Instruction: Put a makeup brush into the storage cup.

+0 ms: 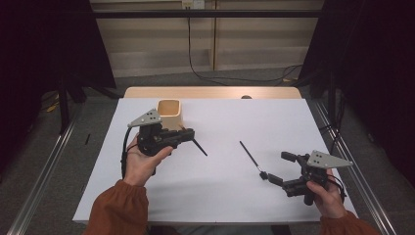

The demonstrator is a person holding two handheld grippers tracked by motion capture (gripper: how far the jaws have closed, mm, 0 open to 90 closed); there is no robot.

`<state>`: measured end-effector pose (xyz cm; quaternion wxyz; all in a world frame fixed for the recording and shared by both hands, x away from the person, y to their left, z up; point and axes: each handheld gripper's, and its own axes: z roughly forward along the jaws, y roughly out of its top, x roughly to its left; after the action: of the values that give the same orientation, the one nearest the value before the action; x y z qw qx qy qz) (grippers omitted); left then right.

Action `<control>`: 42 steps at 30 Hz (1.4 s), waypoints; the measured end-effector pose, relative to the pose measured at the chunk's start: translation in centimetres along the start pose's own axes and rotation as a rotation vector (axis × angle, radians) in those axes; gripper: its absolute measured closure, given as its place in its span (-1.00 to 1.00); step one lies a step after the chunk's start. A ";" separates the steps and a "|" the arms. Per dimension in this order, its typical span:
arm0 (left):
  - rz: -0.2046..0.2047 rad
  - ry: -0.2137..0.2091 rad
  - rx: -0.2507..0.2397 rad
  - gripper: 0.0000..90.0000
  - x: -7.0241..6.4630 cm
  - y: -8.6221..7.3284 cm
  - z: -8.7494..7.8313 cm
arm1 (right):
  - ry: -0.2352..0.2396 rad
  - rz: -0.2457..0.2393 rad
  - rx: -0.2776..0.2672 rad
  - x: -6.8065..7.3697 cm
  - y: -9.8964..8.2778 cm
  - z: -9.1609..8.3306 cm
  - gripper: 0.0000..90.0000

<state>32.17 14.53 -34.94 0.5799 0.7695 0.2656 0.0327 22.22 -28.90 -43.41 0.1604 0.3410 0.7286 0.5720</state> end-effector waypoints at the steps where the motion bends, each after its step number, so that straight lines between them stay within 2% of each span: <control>1: 0.002 0.000 -0.002 0.87 0.1 0.1 -0.1 | 0.000 -0.002 0.000 0.0 -0.1 -0.1 -0.94; 9: 0.003 0.024 0.020 0.87 0.7 0.5 -0.9 | -0.014 0.006 0.005 0.4 -0.9 -0.6 -0.95; 14: 0.004 0.040 0.009 0.87 1.0 0.7 -1.5 | -0.025 0.020 -0.013 0.2 -1.0 -0.9 -0.95; 21: 0.013 0.063 0.008 0.86 1.4 1.8 -2.2 | -0.019 0.024 -0.009 0.3 -1.1 -0.8 -0.95; 31: 0.002 0.099 -0.003 0.87 3.0 2.5 -2.7 | -0.013 0.030 -0.016 0.1 -1.2 -0.8 -0.95; 42: 0.031 0.126 0.006 0.87 3.8 4.7 -3.2 | -0.017 0.031 -0.016 0.1 -1.2 -0.8 -0.96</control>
<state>36.05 18.15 -30.57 0.5592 0.7717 0.2895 0.0893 21.29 -29.51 -44.33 0.1604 0.3560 0.7171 0.5774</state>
